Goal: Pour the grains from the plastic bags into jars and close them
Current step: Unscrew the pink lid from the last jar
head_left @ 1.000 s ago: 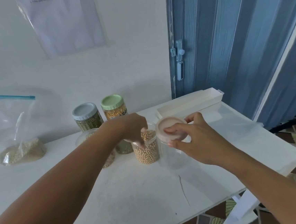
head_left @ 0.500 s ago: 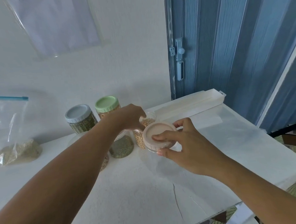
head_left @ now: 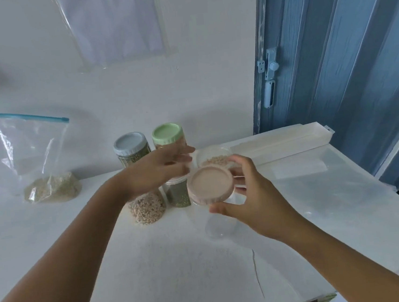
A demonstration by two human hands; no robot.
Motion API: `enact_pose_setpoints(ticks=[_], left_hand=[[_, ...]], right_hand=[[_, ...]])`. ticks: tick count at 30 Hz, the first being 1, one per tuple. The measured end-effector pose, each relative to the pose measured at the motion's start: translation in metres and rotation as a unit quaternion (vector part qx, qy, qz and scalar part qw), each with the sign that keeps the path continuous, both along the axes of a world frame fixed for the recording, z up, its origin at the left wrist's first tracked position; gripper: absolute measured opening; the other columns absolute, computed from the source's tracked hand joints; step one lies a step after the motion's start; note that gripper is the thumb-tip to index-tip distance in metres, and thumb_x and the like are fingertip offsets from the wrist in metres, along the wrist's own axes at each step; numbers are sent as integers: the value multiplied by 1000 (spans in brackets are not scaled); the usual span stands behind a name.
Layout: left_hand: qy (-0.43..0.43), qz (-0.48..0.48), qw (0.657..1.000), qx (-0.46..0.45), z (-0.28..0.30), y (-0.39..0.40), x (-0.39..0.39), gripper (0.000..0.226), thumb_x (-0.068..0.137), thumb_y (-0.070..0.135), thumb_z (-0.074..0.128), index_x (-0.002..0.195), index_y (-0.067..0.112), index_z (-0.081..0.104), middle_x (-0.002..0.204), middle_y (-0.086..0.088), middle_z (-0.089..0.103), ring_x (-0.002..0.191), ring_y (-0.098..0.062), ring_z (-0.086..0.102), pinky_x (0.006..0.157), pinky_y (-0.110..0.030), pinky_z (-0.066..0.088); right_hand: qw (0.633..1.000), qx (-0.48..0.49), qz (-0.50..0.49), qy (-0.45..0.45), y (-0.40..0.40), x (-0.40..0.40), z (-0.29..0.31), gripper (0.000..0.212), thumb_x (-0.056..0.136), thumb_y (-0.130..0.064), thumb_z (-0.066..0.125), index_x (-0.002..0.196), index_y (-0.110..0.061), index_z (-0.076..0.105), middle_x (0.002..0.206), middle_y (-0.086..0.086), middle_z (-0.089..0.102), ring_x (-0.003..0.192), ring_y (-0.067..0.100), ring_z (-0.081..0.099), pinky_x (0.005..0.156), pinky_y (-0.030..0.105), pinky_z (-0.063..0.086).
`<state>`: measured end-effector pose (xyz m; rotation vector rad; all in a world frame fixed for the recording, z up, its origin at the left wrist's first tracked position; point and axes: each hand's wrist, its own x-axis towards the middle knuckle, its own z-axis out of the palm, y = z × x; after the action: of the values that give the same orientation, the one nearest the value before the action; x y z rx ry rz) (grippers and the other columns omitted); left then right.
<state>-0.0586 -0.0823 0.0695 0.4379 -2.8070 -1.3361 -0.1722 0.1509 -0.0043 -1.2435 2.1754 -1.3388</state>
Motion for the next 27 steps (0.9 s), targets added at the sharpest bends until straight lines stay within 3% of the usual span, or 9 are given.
enact_pose_setpoints(ticks=[2,4,7,17,27], left_hand=[[-33,-28,999,10,-3,4,29,80,77,49,85,147,47,48,137,22,61,124,-3,61,109,-36,49],[-46,-31,998,-20,-8,9,45,93,71,46,94,150,48,44,134,29,59,121,-2,61,105,-31,52],[-9,27,996,-80,-13,8,64,88,69,43,96,145,48,50,130,28,58,114,-4,62,99,-30,56],[-6,144,986,-83,-18,-43,177,87,63,46,99,139,51,56,131,22,63,107,-6,68,97,-37,59],[23,187,979,-76,-29,-121,260,82,67,44,97,137,52,55,130,21,61,107,-8,67,98,-34,57]], right_hand=[[999,-12,9,-35,-10,6,-4,110,62,-63,91,150,-48,27,137,-31,47,124,-6,51,105,17,44],[999,-25,29,-36,-21,12,-7,99,61,-64,91,145,-45,43,138,-27,54,126,-3,54,110,27,48],[996,-40,62,-52,-39,20,-7,78,58,-59,95,126,-52,57,126,-31,63,121,-5,58,107,26,51],[978,-54,191,-69,-123,90,-8,88,60,-48,99,138,-34,60,131,-16,67,125,-1,60,107,25,50],[977,-45,203,-56,-216,165,-8,83,59,-53,97,133,-38,62,129,-15,64,121,0,60,107,31,52]])
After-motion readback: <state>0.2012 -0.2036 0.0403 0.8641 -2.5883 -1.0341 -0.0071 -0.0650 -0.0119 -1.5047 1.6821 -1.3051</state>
